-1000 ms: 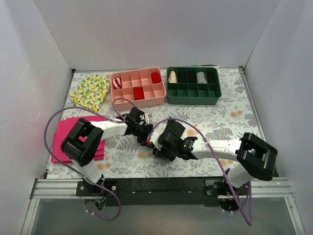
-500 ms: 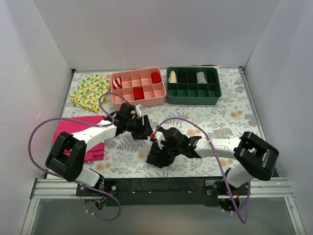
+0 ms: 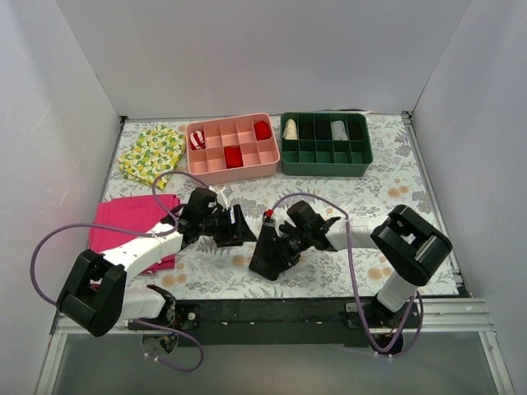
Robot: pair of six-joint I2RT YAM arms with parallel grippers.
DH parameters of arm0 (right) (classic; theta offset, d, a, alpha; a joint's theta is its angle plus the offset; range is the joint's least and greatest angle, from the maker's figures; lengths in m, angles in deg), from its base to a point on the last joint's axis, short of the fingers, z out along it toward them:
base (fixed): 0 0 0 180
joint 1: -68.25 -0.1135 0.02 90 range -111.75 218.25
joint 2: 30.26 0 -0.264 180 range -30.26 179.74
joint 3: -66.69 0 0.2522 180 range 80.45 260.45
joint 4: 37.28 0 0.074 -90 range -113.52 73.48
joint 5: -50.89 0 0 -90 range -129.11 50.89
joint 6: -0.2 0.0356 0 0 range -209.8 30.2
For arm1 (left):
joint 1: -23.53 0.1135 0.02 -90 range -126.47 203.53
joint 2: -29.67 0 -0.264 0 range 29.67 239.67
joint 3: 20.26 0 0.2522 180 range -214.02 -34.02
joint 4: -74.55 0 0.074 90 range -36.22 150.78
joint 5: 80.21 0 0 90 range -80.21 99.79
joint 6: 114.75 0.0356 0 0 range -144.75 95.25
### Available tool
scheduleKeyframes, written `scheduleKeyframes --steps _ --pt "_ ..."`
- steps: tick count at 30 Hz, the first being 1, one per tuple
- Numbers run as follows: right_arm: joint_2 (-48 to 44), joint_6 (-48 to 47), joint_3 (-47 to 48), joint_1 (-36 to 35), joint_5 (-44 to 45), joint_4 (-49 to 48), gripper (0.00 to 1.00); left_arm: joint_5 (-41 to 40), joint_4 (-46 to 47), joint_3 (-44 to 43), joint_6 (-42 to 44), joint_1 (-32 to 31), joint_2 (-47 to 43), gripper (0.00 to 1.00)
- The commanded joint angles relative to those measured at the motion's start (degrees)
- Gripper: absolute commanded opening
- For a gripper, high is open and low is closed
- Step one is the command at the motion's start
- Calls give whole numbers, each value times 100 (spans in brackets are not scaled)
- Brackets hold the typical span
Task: Roll the underwear
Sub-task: Roll the underwear to the center of the board.
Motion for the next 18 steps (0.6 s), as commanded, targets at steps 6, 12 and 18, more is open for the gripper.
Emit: scheduleKeyframes --steps 6,12,18 --pt "712 398 122 448 -703 226 1 585 574 663 -91 3 -591 62" --pt "914 442 377 527 -704 551 1 515 653 865 -415 -277 -503 64" --pt "941 459 465 536 -572 639 1 207 759 989 -977 -655 -310 69"
